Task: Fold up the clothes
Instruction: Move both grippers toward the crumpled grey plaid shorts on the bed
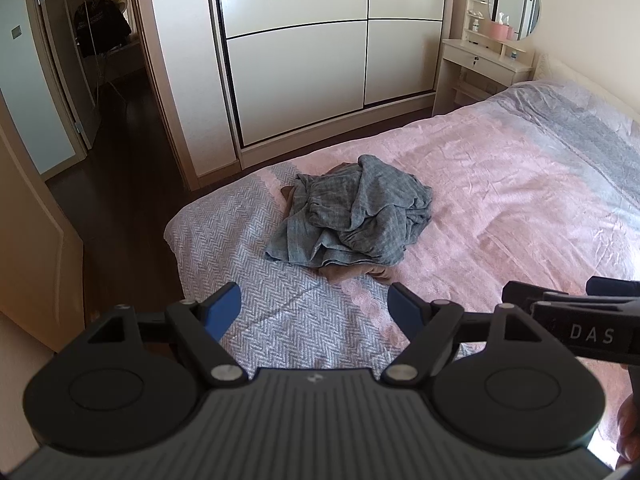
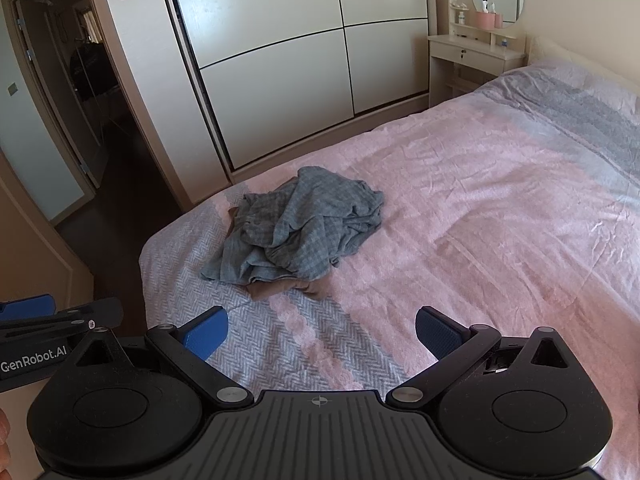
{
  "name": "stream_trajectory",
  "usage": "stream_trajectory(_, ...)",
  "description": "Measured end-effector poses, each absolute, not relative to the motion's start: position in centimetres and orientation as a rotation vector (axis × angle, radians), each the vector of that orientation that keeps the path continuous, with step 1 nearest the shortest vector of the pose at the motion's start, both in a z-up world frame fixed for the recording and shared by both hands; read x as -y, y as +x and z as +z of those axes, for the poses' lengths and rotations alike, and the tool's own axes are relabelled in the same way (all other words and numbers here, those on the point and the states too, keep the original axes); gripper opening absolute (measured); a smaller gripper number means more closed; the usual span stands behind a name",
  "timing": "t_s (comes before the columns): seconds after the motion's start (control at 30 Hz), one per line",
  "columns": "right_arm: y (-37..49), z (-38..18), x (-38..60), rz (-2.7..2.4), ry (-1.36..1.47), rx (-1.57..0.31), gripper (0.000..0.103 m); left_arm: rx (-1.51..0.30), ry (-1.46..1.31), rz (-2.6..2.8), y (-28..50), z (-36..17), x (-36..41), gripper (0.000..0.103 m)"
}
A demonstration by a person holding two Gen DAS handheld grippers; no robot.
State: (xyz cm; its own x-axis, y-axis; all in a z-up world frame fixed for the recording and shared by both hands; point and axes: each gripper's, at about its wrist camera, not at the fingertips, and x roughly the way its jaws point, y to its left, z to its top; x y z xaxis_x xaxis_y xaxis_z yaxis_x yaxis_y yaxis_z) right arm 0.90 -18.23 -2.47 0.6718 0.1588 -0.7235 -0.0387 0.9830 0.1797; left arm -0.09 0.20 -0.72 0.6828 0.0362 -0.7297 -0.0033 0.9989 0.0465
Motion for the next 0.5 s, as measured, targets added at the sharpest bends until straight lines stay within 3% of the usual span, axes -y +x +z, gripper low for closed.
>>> stream_trajectory(0.5, 1.1, -2.4, 18.3, 0.083, 0.178, -0.835, 0.102, -0.839, 0.058, -0.005, 1.2, -1.3, -0.4, 0.078)
